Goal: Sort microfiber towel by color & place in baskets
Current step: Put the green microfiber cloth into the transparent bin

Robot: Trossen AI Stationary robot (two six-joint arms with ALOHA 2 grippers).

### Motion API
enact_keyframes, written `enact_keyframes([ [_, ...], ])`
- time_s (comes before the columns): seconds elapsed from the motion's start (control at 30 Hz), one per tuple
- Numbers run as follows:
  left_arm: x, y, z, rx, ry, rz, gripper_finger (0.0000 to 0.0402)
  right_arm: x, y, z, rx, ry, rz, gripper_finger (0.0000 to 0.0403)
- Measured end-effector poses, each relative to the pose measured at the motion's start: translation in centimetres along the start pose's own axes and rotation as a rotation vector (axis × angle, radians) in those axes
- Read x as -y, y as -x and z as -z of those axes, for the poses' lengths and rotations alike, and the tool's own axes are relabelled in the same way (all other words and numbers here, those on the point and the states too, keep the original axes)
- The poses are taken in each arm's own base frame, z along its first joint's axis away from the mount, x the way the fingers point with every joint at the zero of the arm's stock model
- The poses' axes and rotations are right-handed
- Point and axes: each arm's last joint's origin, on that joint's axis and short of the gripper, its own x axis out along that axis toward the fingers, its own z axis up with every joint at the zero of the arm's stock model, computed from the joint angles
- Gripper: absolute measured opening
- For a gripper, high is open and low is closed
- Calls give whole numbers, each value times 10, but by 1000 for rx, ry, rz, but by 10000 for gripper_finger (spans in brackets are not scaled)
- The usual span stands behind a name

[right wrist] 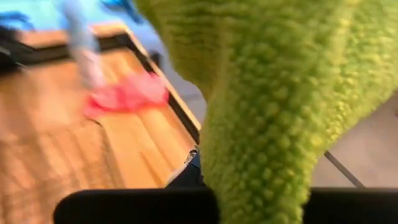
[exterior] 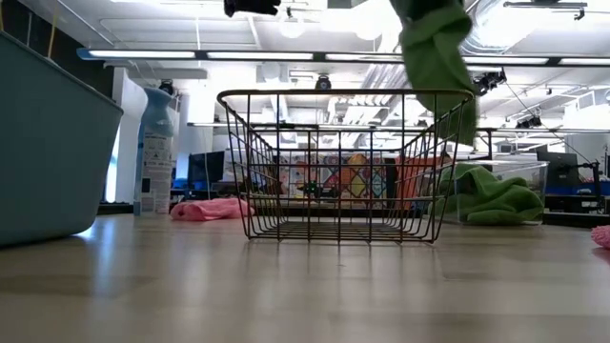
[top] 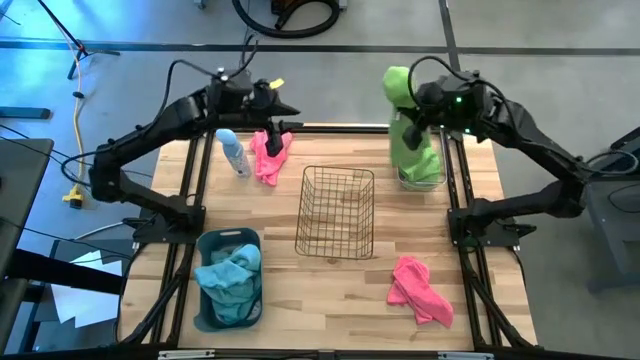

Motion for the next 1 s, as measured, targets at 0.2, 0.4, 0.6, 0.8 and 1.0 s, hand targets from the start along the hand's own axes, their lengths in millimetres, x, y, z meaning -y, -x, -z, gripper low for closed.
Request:
enact_keyframes([
  [0.2,7,3,37,117,122,-16,145,17,9,23,-36,-67,144,0],
  [0.4,13,17,60,173,226,-19,145,22,-8,74,68,-269,245,0],
  [0.6,12,29,57,271,253,-66,145,34,-42,109,-33,-431,427,0],
  [0.8,11,31,54,311,256,-78,145,45,-75,122,-161,-435,547,0],
  [1.0,14,30,55,296,289,-60,145,46,-97,135,-292,-471,503,0],
])
